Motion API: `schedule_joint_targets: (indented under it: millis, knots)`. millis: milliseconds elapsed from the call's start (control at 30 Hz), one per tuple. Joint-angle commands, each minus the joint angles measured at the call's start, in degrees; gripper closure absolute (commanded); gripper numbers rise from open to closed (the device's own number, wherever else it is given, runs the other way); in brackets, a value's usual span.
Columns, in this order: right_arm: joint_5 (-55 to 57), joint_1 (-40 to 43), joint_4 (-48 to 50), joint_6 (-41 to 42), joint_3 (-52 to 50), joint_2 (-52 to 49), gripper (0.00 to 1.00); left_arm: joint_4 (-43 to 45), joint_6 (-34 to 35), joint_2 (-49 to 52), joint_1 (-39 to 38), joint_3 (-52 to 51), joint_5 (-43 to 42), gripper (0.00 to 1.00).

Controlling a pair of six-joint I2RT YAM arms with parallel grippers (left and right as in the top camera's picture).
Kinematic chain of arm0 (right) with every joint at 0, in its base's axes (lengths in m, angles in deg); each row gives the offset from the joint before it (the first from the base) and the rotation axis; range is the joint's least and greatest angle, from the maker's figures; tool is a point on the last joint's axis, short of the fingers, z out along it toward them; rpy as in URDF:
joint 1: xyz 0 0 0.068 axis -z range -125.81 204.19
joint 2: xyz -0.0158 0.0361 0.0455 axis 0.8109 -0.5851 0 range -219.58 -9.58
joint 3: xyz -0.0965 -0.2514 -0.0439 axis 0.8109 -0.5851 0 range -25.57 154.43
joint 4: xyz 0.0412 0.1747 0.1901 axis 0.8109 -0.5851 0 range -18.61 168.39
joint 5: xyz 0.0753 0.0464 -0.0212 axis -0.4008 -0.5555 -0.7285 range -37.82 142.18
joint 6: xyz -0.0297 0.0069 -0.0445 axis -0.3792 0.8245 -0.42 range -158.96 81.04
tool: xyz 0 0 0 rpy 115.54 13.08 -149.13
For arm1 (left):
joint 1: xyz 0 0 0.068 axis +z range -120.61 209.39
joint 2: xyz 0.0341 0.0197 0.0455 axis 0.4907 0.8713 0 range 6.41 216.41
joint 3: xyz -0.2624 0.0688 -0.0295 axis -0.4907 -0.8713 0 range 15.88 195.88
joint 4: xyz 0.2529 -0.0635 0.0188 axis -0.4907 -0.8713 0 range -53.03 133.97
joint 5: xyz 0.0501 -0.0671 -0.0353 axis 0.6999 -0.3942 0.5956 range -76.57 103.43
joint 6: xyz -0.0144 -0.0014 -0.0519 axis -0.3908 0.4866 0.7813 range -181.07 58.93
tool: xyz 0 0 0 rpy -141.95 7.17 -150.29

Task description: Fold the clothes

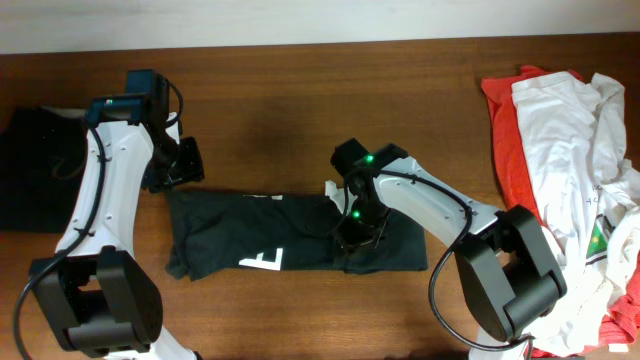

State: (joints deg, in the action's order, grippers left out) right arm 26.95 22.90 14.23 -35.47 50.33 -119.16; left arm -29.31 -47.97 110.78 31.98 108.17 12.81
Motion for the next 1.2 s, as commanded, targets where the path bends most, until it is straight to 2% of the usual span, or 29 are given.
schedule_joint_targets:
  millis: [0, 33, 167, 233, 333, 500, 667, 833, 933, 1167]
  knots:
    - [0.37, 1.22, -0.5, -0.17, 0.26, 0.72, 0.67, -0.59, 0.11, 0.17, -0.07, -0.48, 0.0, 0.51]
    - [2.84, 2.16, -1.55, 1.42, 1.2, 1.05, 0.67, -0.72, 0.11, 0.17, -0.07, -0.48, 0.0, 0.45]
    - [13.11, 6.34, -6.03, 6.78, 6.05, 4.44, 0.65, -1.36, -0.26, 0.17, -0.07, -0.48, 0.02, 0.35]
    - [18.45, 9.57, -8.11, 10.23, 7.87, 7.06, 0.62, -2.78, -4.04, 0.17, -0.07, -0.48, -0.02, 0.32]
    - [19.52, 15.32, -10.03, 10.99, 8.04, 10.38, 0.59, -5.03, -9.05, 0.17, 0.44, -0.66, 0.02, 0.28]
    - [19.54, 23.5, -13.88, 10.95, 7.89, 11.23, 0.59, -4.74, -17.84, 0.17, 3.67, -6.67, -0.28, 0.28]
    - [19.93, 25.05, -13.44, 10.49, 7.89, 11.21, 0.57, 3.89, -26.97, 0.17, 3.87, -17.55, -2.05, 0.29]
    - [19.96, 25.05, -13.42, 10.23, 7.89, 11.19, 0.57, 13.42, -30.23, 0.17, 3.87, -24.04, -1.95, 0.29]
    - [19.96, 25.05, -13.42, 9.22, 7.89, 11.19, 0.57, 17.18, -30.34, 0.17, 3.87, -25.92, 1.25, 0.29]
    - [19.98, 25.05, -13.42, 8.81, 7.89, 11.17, 0.56, 18.71, -30.34, 0.17, 3.85, -26.14, 1.75, 0.28]
